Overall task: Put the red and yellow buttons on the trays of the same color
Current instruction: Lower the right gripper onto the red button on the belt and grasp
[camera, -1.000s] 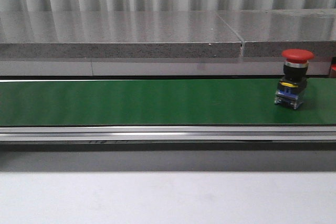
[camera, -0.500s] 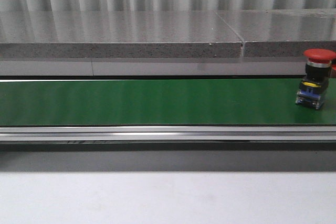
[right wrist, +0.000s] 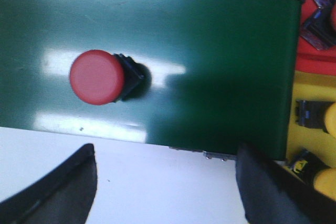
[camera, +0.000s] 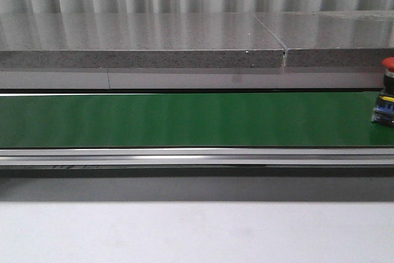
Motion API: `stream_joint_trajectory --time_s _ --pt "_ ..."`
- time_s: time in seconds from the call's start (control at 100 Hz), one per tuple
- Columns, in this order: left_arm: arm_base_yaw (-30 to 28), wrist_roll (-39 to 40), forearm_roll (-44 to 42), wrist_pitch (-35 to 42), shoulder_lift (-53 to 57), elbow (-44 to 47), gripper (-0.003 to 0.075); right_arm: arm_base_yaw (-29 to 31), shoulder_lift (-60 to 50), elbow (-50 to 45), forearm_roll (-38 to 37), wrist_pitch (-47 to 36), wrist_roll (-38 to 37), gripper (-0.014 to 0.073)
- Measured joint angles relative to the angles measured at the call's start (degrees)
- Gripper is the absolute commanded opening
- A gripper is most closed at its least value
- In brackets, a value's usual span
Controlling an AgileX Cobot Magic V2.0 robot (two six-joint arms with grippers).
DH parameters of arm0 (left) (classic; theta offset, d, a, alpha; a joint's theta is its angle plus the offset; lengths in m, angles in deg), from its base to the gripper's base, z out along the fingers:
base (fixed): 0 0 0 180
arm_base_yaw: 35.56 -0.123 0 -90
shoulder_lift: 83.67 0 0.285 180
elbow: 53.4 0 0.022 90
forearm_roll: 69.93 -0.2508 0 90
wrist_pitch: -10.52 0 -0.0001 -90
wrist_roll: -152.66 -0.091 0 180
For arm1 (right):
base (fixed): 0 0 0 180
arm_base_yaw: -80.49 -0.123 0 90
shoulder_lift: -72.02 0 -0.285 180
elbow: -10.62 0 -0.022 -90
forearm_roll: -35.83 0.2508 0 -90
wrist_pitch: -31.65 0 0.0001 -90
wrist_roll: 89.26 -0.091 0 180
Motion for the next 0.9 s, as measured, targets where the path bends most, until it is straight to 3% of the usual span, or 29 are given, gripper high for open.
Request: stream_joint_trajectory --time_s 0.6,0.67,0.81,0.9 --pt "0.0 0.0 0.0 0.0 0.0 0.0 -0.0020 -3.1 13.2 3.8 0.2 -2.0 0.4 0.0539" --pt "0.0 0.0 0.0 0.0 0.0 0.0 -0.0020 -3.1 14.6 3.8 -0.3 -2.4 0.5 0.0488" --pt "0.0 0.0 0.0 0.0 0.0 0.0 -0.0020 -3.1 16.8 3.8 -2.2 -2.6 -0.7 0.0272" --pt "0.0 0.0 0.0 0.0 0.0 0.0 -0.0020 -3.1 17.6 3.8 -2.9 -2.9 -1.1 0.0195"
